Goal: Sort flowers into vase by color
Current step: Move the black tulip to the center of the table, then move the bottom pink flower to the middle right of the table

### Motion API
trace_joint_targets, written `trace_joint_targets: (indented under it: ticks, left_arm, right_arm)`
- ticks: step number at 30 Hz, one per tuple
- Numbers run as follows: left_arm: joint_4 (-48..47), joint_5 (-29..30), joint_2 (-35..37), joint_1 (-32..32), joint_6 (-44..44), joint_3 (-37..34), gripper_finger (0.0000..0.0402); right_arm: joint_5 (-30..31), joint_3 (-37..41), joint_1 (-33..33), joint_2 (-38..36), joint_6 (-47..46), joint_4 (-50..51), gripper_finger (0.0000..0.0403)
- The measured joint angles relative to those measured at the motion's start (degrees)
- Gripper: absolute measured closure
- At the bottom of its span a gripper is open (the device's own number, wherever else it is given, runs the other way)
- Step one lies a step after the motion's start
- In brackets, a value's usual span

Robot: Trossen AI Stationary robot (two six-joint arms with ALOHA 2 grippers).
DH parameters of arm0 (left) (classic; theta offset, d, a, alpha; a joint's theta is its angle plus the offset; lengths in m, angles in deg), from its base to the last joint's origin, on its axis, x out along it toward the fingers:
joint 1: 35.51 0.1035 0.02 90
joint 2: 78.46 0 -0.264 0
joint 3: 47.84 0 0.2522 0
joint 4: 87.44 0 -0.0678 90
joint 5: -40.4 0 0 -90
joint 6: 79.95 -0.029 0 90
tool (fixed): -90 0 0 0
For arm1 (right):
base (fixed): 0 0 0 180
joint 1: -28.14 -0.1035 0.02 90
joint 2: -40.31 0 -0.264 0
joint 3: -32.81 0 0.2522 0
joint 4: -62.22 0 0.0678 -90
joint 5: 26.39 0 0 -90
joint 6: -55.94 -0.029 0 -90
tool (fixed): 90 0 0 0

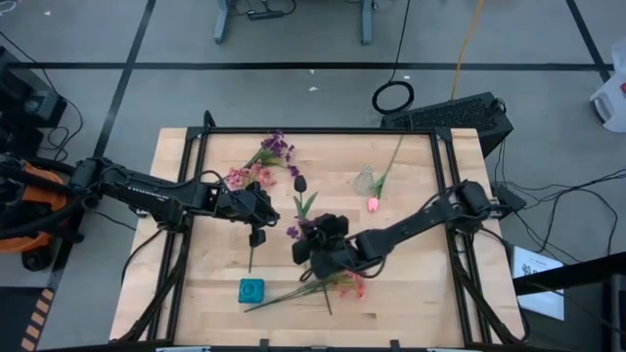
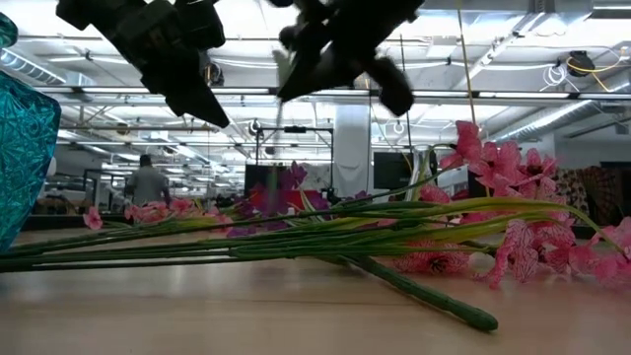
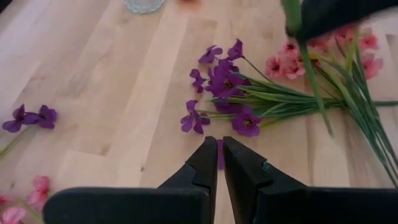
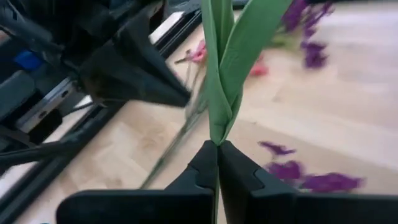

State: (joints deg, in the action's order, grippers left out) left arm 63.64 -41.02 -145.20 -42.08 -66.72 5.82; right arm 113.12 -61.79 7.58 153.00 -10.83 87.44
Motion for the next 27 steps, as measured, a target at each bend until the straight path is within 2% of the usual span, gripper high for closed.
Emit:
trace_joint_targets:
  ticks: [5,15,27]
  left_arm:
    - [-0.51,0.28,0.0,0.0,-0.02,0.0,0.0369]
    - [-0.87,0.28,0.0,-0.12,0.02,0.0,0.0369]
    - [-0.01,0.33,0.0,-4.39,1.53,0.0,0.0369]
  right_arm:
    - [-3.32,0.0,1.24,3.23,-0.07,-3.72,0.0402]
    - [-7.09,-0.02,2.63,5.47,-1.57,-2.84,0.04]
    - [-10.11,-0.02,2.93,5.39,-3.17,2.85,0.0336]
